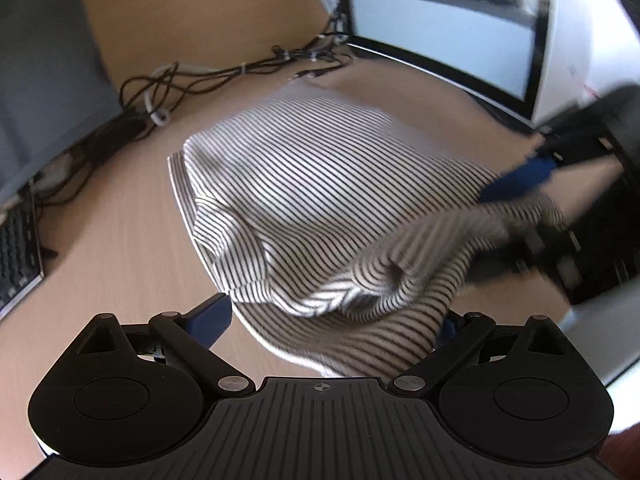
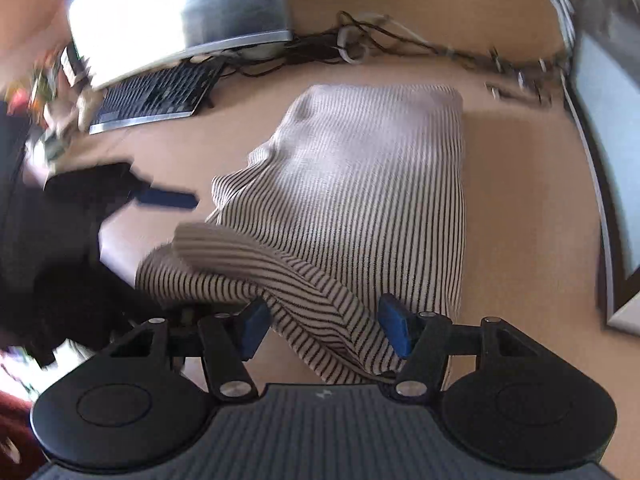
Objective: Fold clothes
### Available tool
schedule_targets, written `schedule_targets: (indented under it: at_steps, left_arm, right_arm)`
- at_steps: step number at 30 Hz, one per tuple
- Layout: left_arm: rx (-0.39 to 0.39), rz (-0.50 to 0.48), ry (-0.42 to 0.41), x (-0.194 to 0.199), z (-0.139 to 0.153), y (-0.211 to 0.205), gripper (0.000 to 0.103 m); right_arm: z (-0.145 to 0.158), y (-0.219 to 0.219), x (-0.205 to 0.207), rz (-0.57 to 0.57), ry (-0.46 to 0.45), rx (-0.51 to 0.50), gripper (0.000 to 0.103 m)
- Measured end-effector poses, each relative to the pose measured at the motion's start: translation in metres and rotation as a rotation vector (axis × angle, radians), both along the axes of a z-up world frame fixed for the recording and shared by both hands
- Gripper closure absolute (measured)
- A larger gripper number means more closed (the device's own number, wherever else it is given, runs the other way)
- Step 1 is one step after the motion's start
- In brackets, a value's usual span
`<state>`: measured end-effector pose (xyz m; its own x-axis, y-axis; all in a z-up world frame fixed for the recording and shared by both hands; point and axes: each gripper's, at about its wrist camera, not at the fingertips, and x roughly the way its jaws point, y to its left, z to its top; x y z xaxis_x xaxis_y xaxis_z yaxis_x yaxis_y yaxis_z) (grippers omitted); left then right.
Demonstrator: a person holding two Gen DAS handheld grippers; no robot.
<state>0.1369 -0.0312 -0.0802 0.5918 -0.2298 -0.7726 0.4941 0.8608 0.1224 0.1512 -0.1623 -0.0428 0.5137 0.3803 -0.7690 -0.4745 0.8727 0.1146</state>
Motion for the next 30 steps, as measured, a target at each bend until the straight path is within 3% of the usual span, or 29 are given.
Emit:
schedule_targets:
  at_steps: [4,8,15,17,22,28,30]
  left_arm:
    - [-0.091,0.051,0.069,0.013,0.008,0.008,0.003]
    - [-0.198,0.104,0.150,0.023,0.013,0.017,0.003]
    - [-0.274,0.147,0.225,0.035,0.010,0.027,0.003]
    - [-0.296,0.155,0.241,0.035,0.007,0.031,0.003]
    - [-0.377,0.167,0.256,0.025,0.013,0.055,0.003]
    - [-0.451,0.218,0.235,0.023,0.025,0.116,0.002]
    - [-0.468,0.187,0.213,0.033,0.030,0.127,0.003]
  right_arm:
    - [0.007,0.005,-0.023,0.065,-0.136,-0.123,0.023]
    - [-0.003,0.014,-0.039,0.133,-0.267,-0.278,0.019]
    - [-0.040,0.053,-0.041,0.257,-0.446,-0.518,0.019]
    - [-0.043,0.059,-0.031,0.244,-0.468,-0.573,0.028]
    - [-0.032,0.068,-0.011,0.301,-0.398,-0.622,0.064]
    - [-0.023,0.083,-0.014,0.389,-0.324,-0.697,0.075]
    - [-0.016,0.091,-0.026,0.436,-0.292,-0.729,0.075]
